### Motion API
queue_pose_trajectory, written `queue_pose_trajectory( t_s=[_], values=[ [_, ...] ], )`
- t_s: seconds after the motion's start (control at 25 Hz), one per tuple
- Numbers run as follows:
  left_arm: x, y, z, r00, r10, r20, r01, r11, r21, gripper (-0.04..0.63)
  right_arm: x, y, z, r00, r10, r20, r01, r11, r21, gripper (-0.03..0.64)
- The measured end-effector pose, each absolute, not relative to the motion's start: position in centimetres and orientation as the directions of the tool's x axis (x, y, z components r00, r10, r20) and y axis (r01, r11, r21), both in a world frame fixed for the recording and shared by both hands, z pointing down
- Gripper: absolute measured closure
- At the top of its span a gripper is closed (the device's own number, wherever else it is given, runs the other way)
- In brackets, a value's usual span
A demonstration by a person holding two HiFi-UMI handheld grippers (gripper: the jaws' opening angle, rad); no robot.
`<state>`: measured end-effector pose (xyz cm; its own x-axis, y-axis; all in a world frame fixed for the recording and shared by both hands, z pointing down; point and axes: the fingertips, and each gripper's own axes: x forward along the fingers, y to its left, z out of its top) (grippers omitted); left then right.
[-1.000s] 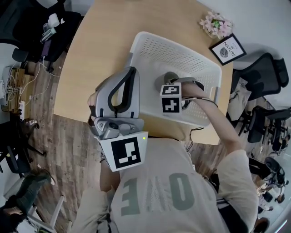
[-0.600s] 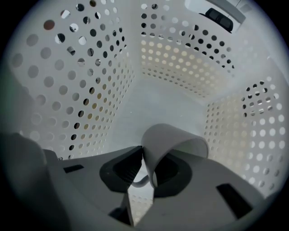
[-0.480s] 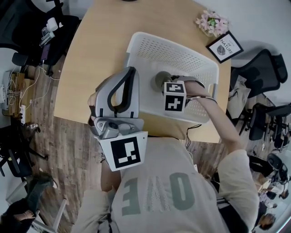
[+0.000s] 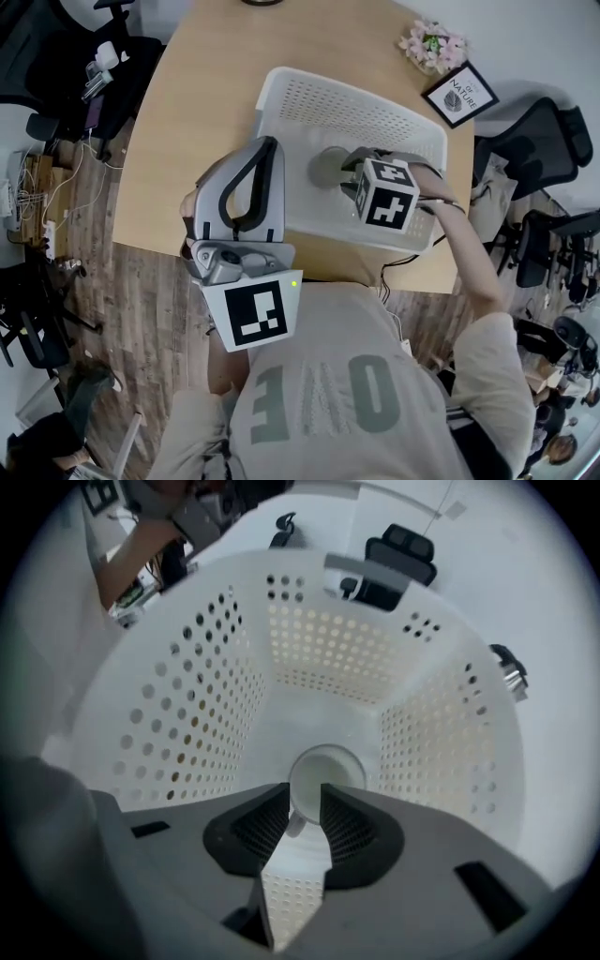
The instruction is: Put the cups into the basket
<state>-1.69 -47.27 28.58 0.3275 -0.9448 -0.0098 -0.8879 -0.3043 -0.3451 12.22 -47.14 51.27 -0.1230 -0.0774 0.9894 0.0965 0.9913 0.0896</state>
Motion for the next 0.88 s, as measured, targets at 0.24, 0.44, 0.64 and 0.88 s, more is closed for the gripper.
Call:
queue_pose_trajectory(
  t_s=[0.24, 0.44, 0.64, 0.88],
  values=[
    [-0.5, -47.4, 27.1, 0.365, -0.931, -0.032, -0.872, -0.329, -0.362, 0.586, 9.8, -49.2, 38.8, -0.568, -0.37, 0.735, -0.212, 0.929, 0.304, 0.617],
    [2.2, -47.9, 25.5, 0.448, -0.892, -0.058, -0.841, -0.399, -0.365, 0.585, 14.4, -49.5, 28.8, -0.502, -0.829, 0.244, -0.813, 0.549, 0.194, 0.618],
    [6.0, -47.8, 24.7, 0.538, -0.84, -0.063, -0.786, -0.473, -0.398, 0.586, 17.3, -47.2, 28.3, -0.329, -0.936, 0.125, -0.919, 0.348, 0.186, 0.619],
    [8.9, -47.3, 23.9, 0.58, -0.813, -0.058, -0.747, -0.502, -0.435, 0.586, 17.9, -46.0, 27.3, -0.33, -0.941, 0.072, -0.917, 0.338, 0.21, 0.62]
  ],
)
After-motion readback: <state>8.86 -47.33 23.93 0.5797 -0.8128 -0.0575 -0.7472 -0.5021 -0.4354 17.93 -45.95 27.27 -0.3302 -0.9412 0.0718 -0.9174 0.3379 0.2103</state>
